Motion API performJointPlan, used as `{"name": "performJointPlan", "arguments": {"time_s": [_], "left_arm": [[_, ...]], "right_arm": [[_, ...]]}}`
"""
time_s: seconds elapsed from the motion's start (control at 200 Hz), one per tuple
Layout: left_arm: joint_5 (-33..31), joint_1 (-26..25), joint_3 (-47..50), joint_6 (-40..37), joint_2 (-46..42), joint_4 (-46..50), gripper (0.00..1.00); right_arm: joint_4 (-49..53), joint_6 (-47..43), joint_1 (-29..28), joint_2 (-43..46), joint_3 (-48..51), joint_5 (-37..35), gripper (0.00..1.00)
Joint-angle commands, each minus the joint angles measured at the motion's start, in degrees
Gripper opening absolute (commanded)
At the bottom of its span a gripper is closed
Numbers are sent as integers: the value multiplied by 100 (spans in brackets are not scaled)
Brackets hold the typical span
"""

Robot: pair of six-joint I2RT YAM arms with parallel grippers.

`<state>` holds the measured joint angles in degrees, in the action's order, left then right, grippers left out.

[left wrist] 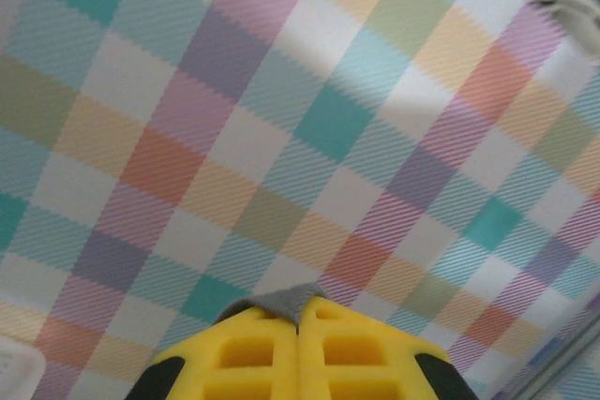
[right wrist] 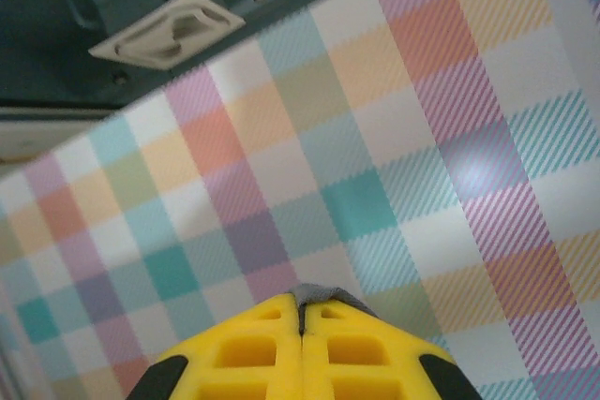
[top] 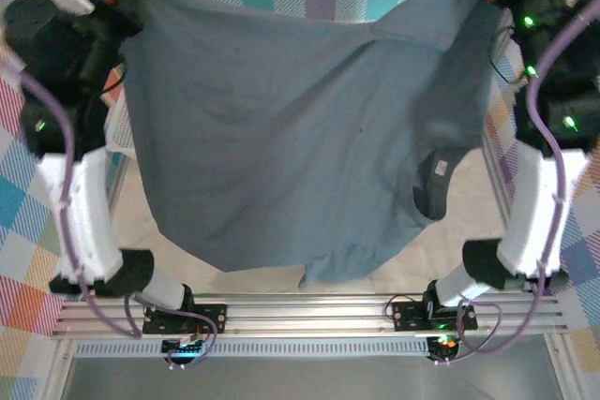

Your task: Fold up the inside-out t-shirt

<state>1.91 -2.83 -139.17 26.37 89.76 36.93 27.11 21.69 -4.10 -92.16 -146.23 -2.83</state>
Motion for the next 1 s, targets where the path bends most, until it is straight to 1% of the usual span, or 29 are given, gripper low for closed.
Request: {"name": "performJointPlan", "arguments": {"time_s": [0.0, 0.055, 0.08, 0.15, 0.19, 0.32, 0.465, 0.535, 0.59, 0.61, 0.66, 0.74, 0.78, 0.815, 0.825, 0.835, 0.905, 0.995], "left_arm": [[161, 81, -348, 166, 820, -458, 0], [123, 92, -854, 167, 1223, -415, 0], [113, 111, -1090, 172, 1391, -382, 0], [173, 191, -1769, 252, 1772, -325, 0], [214, 256, -1968, 338, 1866, -391, 0], [377, 510, -2047, 688, 1756, -627, 0], [565, 547, -2016, 787, 1602, -561, 0], [724, 547, -1794, 856, 1548, -507, 0], [752, 545, -1541, 817, 1472, -280, 0], [758, 547, -1361, 778, 1428, -184, 0], [824, 547, -814, 607, 1235, -76, 0], [1050, 547, 821, 401, 725, -487, 0], [1167, 546, 1641, 324, 478, -733, 0], [1237, 538, 2329, 282, 288, -885, 0], [1240, 531, 2519, 281, 242, -917, 0], [1248, 532, 2709, 292, 191, -949, 0], [1346, 500, 4067, 400, -130, -1262, 0], [1440, 369, 5789, 627, -490, -1849, 0]], "right_arm": [[-507, -336, 49, -836, -649, 250, 0], [-550, -355, 49, -1384, -1462, 391, 0], [-651, -330, 55, -1530, -1667, 377, 0], [-1118, -192, 120, -1590, -1662, 314, 0], [-1268, -149, 166, -1587, -1699, 329, 0], [-1331, -6, 404, -1340, -1712, 471, 0], [-1190, 505, 727, -955, -1385, 823, 0], [-909, 464, 729, -822, -1137, 977, 0], [-432, 416, 726, -683, -754, 1082, 0], [-327, 403, 726, -635, -603, 1121, 0], [-76, 357, 727, -400, 213, 1374, 0], [261, 288, 726, -76, 1405, 1763, 0], [385, 257, 726, 117, 2219, 1953, 0], [368, 307, 727, 270, 2819, 2019, 0], [327, 367, 733, 351, 3160, 2035, 0], [319, 382, 734, 380, 3258, 2042, 0], [26, 551, 730, 785, 4800, 2152, 0], [-402, 853, 732, 1257, 6540, 2071, 0]]}}
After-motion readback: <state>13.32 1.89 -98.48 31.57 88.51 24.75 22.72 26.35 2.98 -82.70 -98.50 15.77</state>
